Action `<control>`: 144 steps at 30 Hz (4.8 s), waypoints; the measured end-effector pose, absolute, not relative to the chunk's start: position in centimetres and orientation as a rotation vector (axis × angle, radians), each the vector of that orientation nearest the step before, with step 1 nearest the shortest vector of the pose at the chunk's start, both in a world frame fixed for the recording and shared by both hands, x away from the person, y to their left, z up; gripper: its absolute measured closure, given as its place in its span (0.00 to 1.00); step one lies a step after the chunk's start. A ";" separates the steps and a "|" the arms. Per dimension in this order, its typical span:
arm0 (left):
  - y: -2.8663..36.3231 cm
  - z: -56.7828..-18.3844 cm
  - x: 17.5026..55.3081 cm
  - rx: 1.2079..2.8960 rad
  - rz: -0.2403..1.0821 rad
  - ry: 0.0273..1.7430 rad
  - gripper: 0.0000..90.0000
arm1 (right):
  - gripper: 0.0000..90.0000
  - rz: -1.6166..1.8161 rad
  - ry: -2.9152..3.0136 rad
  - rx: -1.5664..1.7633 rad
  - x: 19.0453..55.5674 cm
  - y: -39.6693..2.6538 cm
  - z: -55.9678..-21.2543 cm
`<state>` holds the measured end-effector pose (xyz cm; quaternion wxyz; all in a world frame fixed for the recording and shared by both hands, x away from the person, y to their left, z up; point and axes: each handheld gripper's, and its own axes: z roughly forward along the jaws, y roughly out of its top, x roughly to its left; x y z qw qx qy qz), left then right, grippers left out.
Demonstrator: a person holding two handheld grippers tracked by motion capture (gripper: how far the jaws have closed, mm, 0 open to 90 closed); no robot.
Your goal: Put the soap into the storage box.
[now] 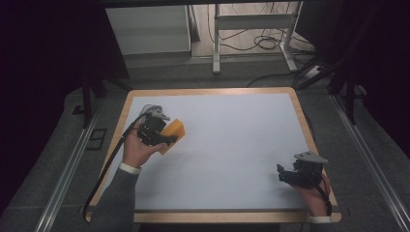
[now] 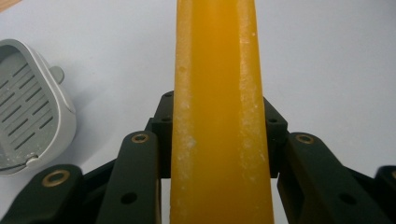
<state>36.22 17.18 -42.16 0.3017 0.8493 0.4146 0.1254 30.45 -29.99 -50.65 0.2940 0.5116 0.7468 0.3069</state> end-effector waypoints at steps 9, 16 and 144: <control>17.4 -41.8 36.3 2.256 0.340 1.103 0.67 | 0.08 0.818 1.985 1.363 30.4 -30.0 -50.6; 17.5 -41.4 36.4 2.244 0.348 1.105 0.67 | 0.08 0.818 1.982 1.368 30.4 -30.1 -50.6; 26.7 -45.9 48.4 1.890 0.408 1.655 0.27 | 0.08 0.793 1.977 1.384 30.5 -30.9 -51.1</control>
